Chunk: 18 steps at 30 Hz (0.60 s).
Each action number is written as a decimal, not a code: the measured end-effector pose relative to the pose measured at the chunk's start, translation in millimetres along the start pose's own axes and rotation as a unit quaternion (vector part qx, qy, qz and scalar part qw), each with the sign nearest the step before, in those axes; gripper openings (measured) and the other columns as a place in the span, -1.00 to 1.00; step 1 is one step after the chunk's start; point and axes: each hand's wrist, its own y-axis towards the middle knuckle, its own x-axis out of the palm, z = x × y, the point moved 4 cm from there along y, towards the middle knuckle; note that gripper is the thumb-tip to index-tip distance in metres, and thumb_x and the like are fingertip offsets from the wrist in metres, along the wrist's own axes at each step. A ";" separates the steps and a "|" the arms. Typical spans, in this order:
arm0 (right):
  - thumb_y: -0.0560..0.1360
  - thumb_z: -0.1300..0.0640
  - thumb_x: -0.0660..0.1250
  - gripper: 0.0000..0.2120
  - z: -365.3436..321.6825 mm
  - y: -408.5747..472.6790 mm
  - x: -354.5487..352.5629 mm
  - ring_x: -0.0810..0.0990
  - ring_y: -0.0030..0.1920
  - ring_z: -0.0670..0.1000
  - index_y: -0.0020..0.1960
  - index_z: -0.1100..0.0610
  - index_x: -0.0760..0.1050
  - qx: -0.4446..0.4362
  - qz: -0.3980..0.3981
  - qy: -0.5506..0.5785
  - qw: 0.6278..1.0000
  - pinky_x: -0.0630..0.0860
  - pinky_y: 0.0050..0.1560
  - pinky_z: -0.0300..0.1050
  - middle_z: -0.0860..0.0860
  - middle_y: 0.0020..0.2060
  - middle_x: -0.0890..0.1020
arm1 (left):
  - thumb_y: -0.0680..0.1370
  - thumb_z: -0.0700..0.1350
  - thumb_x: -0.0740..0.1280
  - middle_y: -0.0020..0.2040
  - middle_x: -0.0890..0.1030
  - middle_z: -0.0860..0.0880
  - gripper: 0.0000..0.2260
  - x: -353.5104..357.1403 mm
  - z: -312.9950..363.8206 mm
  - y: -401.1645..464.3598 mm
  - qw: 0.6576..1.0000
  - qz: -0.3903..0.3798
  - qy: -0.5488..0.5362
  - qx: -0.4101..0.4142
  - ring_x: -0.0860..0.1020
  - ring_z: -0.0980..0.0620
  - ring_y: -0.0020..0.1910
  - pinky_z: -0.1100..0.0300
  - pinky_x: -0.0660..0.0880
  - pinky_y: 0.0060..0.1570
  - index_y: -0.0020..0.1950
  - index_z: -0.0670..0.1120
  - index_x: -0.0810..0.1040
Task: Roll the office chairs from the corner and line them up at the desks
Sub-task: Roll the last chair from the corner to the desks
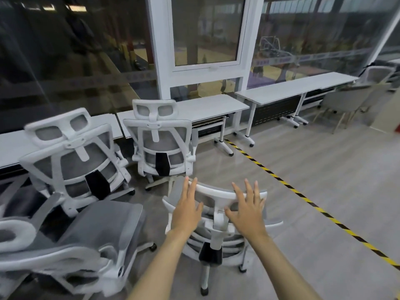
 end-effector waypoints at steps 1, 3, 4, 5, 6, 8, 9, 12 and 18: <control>0.47 -0.18 0.41 -0.20 -1.2 9.4 2.3 -0.23 0.64 0.17 0.61 -0.16 0.13 0.000 0.002 -0.006 1.000 0.13 0.48 0.49 0.04 0.65 -0.01 | 0.62 -0.12 0.33 0.59 -0.34 0.30 -0.22 0.4 -3.3 9.8 1.000 0.006 -0.003 0.003 0.44 -0.12 0.43 0.05 0.63 -0.06 0.62 0.26 -0.11; 0.44 -0.15 0.43 -0.17 -3.2 26.8 6.4 -0.25 0.64 0.16 0.61 -0.16 0.12 0.004 0.004 -0.009 1.000 0.14 0.48 0.48 0.05 0.65 -0.03 | 0.59 -0.18 0.35 0.58 -0.35 0.34 -0.17 2.2 -9.2 27.8 1.000 0.013 -0.015 0.005 0.53 -0.20 0.32 0.10 0.63 -0.19 0.60 0.31 -0.12; 0.43 -0.14 0.45 -0.15 -4.2 35.4 8.5 -0.26 0.64 0.16 0.61 -0.15 0.12 0.006 0.005 -0.006 1.000 0.12 0.47 0.47 0.05 0.65 -0.03 | 0.58 -0.19 0.34 0.57 -0.36 0.35 -0.16 3.6 -12.1 37.0 1.000 0.015 -0.021 0.004 0.56 -0.22 0.27 0.11 0.61 -0.22 0.59 0.32 -0.12; 0.42 -0.13 0.46 -0.14 -5.2 42.5 10.1 -0.25 0.64 0.16 0.61 -0.14 0.13 0.007 0.008 -0.003 1.000 0.11 0.47 0.47 0.05 0.65 -0.03 | 0.57 -0.21 0.34 0.57 -0.35 0.35 -0.17 5.0 -14.1 44.6 0.999 0.018 -0.028 0.003 0.57 -0.23 0.25 0.13 0.59 -0.26 0.59 0.32 -0.11; 0.41 -0.12 0.47 -0.14 -6.0 49.9 12.7 -0.24 0.64 0.17 0.61 -0.14 0.14 0.006 0.009 -0.005 1.000 0.11 0.47 0.47 0.06 0.65 -0.03 | 0.57 -0.21 0.33 0.57 -0.35 0.35 -0.17 6.8 -16.6 52.9 0.999 0.021 -0.034 0.003 0.57 -0.23 0.25 0.16 0.55 -0.29 0.59 0.32 -0.10; 0.41 -0.11 0.48 -0.13 -5.5 61.1 17.2 -0.21 0.64 0.19 0.61 -0.13 0.14 0.000 0.012 -0.020 1.000 0.15 0.48 0.47 0.07 0.64 -0.01 | 0.56 -0.23 0.33 0.58 -0.33 0.33 -0.17 9.8 -19.2 65.5 0.999 0.028 -0.040 0.007 0.56 -0.24 0.26 0.21 0.48 -0.34 0.60 0.30 -0.09; 0.42 -0.11 0.48 -0.13 -5.4 64.9 18.6 -0.20 0.64 0.20 0.61 -0.12 0.13 -0.004 0.014 -0.025 1.000 0.17 0.48 0.47 0.08 0.64 0.00 | 0.56 -0.23 0.32 0.59 -0.32 0.32 -0.18 10.4 -19.7 69.6 0.999 0.031 -0.039 0.009 0.55 -0.23 0.26 0.21 0.49 -0.35 0.60 0.28 -0.07; 0.44 -0.06 0.49 -0.13 -7.1 71.2 22.2 -0.18 0.64 0.22 0.62 -0.09 0.12 -0.004 0.020 -0.035 0.999 0.21 0.46 0.47 0.11 0.64 0.03 | 0.56 -0.24 0.32 0.60 -0.32 0.29 -0.18 11.8 -21.9 76.6 0.999 0.028 -0.034 0.010 0.55 -0.15 0.27 0.10 0.59 -0.32 0.62 0.26 -0.06; 0.41 0.13 0.43 -0.11 -20.1 52.4 14.4 -0.02 0.63 0.27 0.64 0.00 0.09 -0.006 0.038 -0.074 0.997 0.22 0.48 0.43 0.17 0.62 0.12 | 0.59 -0.20 0.27 0.59 -0.36 0.30 -0.17 -5.3 -25.8 75.6 0.998 -0.054 0.005 0.028 0.57 -0.14 0.17 -0.02 0.63 -0.18 0.59 0.34 -0.19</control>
